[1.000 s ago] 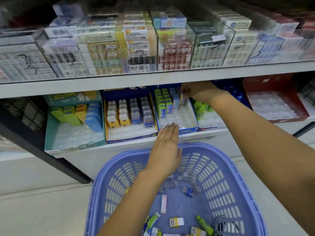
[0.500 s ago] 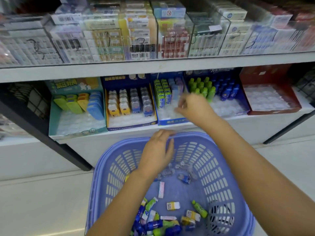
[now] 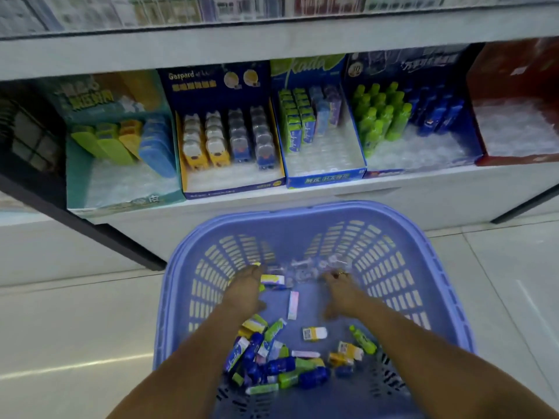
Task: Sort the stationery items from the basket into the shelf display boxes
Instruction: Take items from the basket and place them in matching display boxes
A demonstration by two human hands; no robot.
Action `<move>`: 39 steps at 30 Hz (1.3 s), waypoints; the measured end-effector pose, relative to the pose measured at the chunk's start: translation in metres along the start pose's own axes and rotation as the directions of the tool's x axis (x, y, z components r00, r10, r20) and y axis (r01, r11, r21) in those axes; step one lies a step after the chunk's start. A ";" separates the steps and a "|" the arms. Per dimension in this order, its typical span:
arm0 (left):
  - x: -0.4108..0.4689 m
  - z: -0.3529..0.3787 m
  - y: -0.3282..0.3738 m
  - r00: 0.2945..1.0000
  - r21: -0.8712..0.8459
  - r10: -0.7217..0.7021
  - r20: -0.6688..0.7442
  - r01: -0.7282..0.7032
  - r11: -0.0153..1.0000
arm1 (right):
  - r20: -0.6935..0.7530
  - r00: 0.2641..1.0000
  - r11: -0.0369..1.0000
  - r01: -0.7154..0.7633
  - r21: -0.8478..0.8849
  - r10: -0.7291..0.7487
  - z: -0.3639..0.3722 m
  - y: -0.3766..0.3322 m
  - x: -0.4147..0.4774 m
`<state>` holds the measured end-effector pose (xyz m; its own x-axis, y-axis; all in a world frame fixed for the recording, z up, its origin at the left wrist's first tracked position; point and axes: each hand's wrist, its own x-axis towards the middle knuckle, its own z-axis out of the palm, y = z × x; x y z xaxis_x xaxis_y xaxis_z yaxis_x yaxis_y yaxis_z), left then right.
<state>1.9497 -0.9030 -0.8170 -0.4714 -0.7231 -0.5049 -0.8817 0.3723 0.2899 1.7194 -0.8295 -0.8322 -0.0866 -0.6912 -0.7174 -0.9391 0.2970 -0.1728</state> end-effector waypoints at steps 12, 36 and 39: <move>0.027 0.054 0.010 0.990 0.190 0.139 0.022 -0.141 0.972 | -0.001 0.936 0.931 0.350 -0.102 -0.352 0.046 -0.036 0.005; -0.004 -0.007 0.054 0.853 -0.726 0.097 0.513 0.492 -0.480 | 0.234 0.933 0.939 0.312 -0.147 -0.274 0.042 -0.033 -0.021; -0.016 -0.025 0.057 0.886 -0.757 0.136 0.444 0.452 -0.473 | 0.213 0.950 0.969 0.241 -0.046 -0.226 0.046 -0.032 -0.029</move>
<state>1.9077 -0.8848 -0.7721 -0.5467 -0.3313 -0.7690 0.2199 -0.9430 0.2499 1.7670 -0.7887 -0.8368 0.2009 -0.5836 -0.7868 -0.9467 0.0907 -0.3090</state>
